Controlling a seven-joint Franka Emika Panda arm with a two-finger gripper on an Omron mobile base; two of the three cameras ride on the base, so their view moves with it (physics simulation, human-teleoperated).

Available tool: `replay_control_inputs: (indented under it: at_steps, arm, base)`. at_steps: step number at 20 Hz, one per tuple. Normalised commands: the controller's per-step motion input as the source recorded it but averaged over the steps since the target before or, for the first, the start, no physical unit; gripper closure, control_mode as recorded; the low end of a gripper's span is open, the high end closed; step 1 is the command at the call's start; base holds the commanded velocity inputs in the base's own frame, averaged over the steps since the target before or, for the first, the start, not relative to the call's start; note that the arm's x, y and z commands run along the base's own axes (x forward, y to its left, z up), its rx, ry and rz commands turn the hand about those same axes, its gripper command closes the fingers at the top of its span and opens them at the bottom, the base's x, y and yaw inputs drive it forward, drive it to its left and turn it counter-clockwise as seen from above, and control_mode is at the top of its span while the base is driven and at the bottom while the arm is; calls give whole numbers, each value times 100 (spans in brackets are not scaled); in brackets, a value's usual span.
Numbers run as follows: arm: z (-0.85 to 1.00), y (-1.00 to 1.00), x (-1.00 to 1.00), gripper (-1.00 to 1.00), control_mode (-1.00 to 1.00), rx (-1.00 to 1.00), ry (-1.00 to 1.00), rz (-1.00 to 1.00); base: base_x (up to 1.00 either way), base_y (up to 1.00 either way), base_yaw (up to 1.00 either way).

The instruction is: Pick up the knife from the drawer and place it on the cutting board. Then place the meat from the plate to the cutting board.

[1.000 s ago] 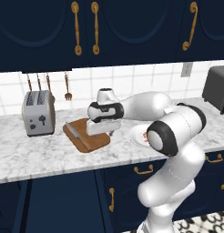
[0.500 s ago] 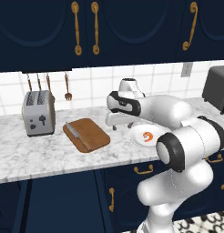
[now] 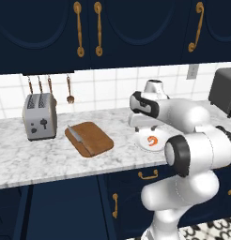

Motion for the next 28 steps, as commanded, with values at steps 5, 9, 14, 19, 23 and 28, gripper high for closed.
replay_control_inputs:
  at_steps: [5, 9, 14, 19, 23, 28]
  arm:
    - [-4, -55, 9, -100, -100, -4, 6, -14]
    - [-32, -8, 23, -100, -100, -1, 2, -8]
    - [-49, -22, 22, -100, -100, 0, 0, -11]
    - [-4, -9, 32, -100, -100, 0, 0, -5]
    - [0, 0, 29, -100, -100, 0, 0, 0]
    - [-45, -14, 1, -100, -100, 0, 0, 0]
  base:
    - [0, 0, 0]
    - [0, 0, 0]
    - [0, 0, 0]
    - [0, 0, 0]
    - [0, 0, 0]
    - [0, 0, 0]
